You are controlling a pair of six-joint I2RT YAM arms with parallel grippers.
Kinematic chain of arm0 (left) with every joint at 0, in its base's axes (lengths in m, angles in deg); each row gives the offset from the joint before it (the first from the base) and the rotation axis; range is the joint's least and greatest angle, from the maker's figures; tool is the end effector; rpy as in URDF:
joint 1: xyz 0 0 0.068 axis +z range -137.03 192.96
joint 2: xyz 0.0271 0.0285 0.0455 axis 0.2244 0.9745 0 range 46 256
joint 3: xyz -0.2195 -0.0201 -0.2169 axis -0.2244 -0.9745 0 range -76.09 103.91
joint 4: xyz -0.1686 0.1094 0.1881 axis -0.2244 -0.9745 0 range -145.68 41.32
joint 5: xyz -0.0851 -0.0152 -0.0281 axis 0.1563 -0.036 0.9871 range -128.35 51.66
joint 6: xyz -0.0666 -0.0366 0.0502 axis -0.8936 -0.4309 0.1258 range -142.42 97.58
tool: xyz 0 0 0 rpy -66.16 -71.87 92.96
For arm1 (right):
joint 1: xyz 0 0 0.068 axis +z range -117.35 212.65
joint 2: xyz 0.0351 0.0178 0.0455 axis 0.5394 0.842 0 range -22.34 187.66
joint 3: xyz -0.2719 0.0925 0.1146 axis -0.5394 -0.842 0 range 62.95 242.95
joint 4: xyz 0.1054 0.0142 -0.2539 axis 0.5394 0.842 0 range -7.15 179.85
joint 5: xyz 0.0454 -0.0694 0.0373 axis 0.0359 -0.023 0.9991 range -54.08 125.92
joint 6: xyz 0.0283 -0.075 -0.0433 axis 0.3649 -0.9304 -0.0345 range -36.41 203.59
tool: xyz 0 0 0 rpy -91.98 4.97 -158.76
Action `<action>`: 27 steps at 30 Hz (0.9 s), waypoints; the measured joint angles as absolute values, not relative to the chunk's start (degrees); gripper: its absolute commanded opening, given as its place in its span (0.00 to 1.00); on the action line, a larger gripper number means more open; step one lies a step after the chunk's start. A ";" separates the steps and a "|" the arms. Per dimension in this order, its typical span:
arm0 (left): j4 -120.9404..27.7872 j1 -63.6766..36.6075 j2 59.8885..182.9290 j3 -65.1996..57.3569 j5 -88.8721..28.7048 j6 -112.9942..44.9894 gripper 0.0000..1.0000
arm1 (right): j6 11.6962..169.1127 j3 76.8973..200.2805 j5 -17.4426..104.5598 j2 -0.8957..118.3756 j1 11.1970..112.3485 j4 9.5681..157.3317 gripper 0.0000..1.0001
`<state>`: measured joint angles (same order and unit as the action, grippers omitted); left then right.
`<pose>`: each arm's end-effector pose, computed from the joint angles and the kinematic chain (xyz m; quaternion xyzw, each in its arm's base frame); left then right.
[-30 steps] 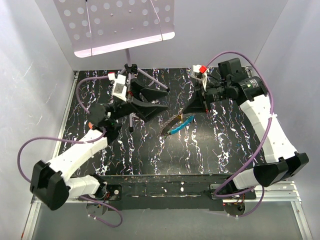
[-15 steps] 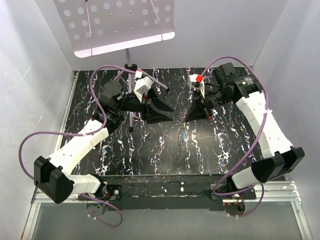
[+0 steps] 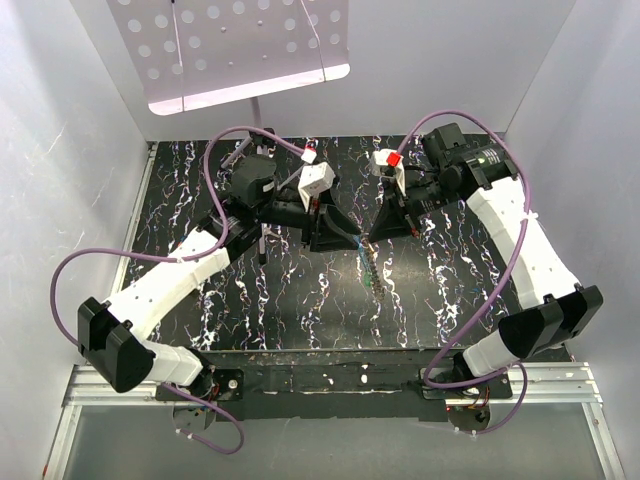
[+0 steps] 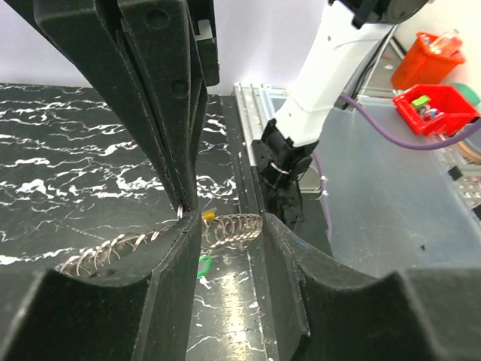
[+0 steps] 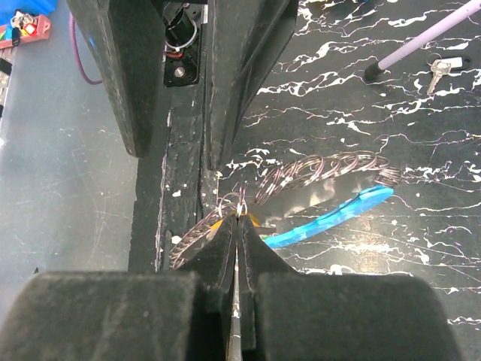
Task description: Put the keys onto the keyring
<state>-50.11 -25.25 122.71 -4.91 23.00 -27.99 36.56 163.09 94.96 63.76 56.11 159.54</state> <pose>0.2127 -0.2588 0.4280 0.5056 0.5229 -0.5670 0.3867 0.2383 0.1797 0.4324 -0.5831 0.6233 0.4267 0.2992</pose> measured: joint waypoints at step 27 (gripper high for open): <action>-65.28 -29.16 124.52 -0.65 9.69 -14.17 0.24 | 35.30 163.46 93.04 65.58 57.60 160.02 0.01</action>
<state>-65.28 -29.16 124.52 -0.65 9.69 -14.17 35.30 163.46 93.04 65.58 57.60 160.02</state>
